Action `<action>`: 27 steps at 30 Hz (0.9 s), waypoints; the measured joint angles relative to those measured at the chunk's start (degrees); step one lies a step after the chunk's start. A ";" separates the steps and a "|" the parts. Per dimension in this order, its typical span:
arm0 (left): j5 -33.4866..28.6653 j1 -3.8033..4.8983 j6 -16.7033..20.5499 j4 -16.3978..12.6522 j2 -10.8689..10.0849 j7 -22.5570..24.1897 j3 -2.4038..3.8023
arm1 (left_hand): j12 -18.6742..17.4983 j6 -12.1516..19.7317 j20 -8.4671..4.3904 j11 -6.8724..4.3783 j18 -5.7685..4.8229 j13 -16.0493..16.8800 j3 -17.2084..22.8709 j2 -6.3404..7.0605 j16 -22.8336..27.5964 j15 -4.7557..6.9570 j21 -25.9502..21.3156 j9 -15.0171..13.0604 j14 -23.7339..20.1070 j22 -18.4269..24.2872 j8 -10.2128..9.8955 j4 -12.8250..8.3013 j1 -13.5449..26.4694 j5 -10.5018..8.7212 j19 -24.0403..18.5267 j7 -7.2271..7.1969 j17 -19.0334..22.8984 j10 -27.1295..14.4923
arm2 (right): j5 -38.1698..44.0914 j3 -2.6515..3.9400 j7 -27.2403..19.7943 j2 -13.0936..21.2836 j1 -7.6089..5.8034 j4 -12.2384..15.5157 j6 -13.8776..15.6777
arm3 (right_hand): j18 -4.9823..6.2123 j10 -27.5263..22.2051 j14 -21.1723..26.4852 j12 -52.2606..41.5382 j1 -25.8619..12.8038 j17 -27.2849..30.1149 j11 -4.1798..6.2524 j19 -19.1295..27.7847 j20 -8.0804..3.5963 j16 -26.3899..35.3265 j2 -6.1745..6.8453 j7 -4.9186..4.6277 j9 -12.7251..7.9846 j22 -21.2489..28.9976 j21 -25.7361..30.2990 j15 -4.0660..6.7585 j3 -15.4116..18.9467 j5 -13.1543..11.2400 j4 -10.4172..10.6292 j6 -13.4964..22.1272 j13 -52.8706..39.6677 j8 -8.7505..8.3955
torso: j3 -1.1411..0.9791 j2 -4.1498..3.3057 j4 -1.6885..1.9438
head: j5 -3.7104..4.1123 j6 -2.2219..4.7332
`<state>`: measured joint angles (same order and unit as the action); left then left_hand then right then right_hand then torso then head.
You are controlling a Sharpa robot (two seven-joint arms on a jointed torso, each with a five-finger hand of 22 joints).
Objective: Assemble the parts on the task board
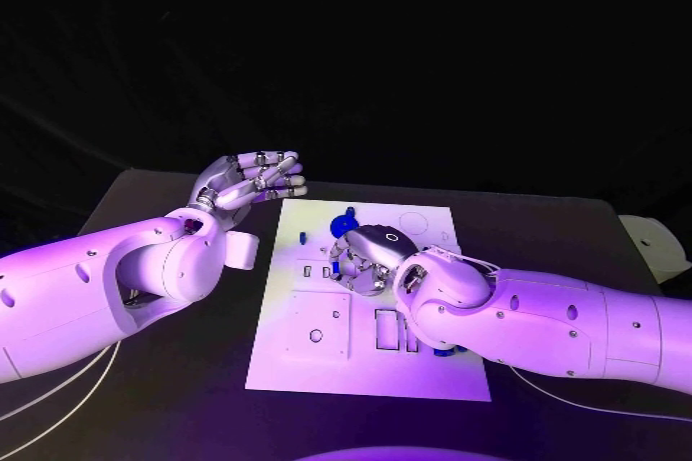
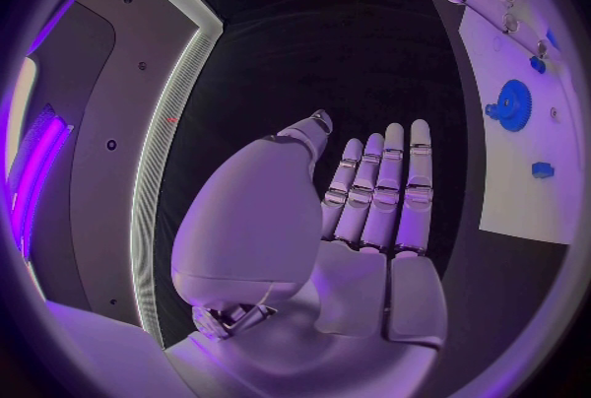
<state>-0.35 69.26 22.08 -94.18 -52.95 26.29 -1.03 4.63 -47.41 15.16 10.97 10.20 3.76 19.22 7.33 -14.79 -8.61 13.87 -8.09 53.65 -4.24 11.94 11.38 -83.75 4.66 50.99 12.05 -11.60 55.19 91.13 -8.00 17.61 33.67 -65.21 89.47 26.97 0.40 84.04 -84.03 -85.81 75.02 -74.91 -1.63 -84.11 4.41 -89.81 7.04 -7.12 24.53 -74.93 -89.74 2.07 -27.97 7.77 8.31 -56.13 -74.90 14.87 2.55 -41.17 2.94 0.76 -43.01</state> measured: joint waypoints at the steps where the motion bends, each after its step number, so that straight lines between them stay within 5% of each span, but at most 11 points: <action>1: 0.00 0.00 -0.01 0.01 -0.01 -0.01 0.00 | 0.00 0.00 0.00 0.00 0.00 0.00 0.00 0.00 0.00 0.00 0.00 0.00 0.00 0.00 0.00 0.00 0.00 0.00 0.00 0.00 0.00 0.00 | 0.28 0.00 0.16 -0.20 0.05 -0.35 -0.02 | 0.00 0.00 0.00 0.00 0.00 0.00 0.00 0.00 0.00 0.00 0.00 0.00 0.00 0.00 0.00 0.00 0.00 0.00 0.00 0.00 0.00 0.00 | -0.01 0.00 0.00 | 0.01 -0.02; 27: 0.00 0.00 -0.14 -0.01 -0.19 -0.18 0.00 | 0.01 0.00 0.00 0.00 0.00 0.00 0.16 0.00 0.23 0.00 0.00 0.00 0.00 0.04 0.00 -0.16 0.00 0.00 0.00 0.00 -0.06 0.00 | 2.28 0.11 0.80 -2.52 0.90 -3.85 -0.25 | 0.00 0.00 0.00 0.00 -1.26 -0.01 0.00 0.21 -0.20 0.00 0.64 0.21 1.37 0.02 0.00 0.00 0.15 -0.01 0.48 0.21 -0.04 1.34 | -0.01 0.02 -0.07 | -0.04 -0.37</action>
<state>-0.35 69.26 21.94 -94.19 -53.14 26.11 -1.04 4.64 -47.41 15.16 10.97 10.20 3.76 19.39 7.33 -14.56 -8.61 13.87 -8.09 53.65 -4.20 11.95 11.22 -83.75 4.66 50.99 12.05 -11.66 55.19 93.41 -7.88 18.41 31.16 -64.30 85.62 26.71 0.40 84.04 -84.03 -85.81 73.76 -74.92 -1.64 -83.90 4.20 -89.81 7.68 -6.90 25.90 -74.91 -89.74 2.07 -27.83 7.76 8.79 -55.92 -74.94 16.22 2.54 -41.15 2.87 0.72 -43.38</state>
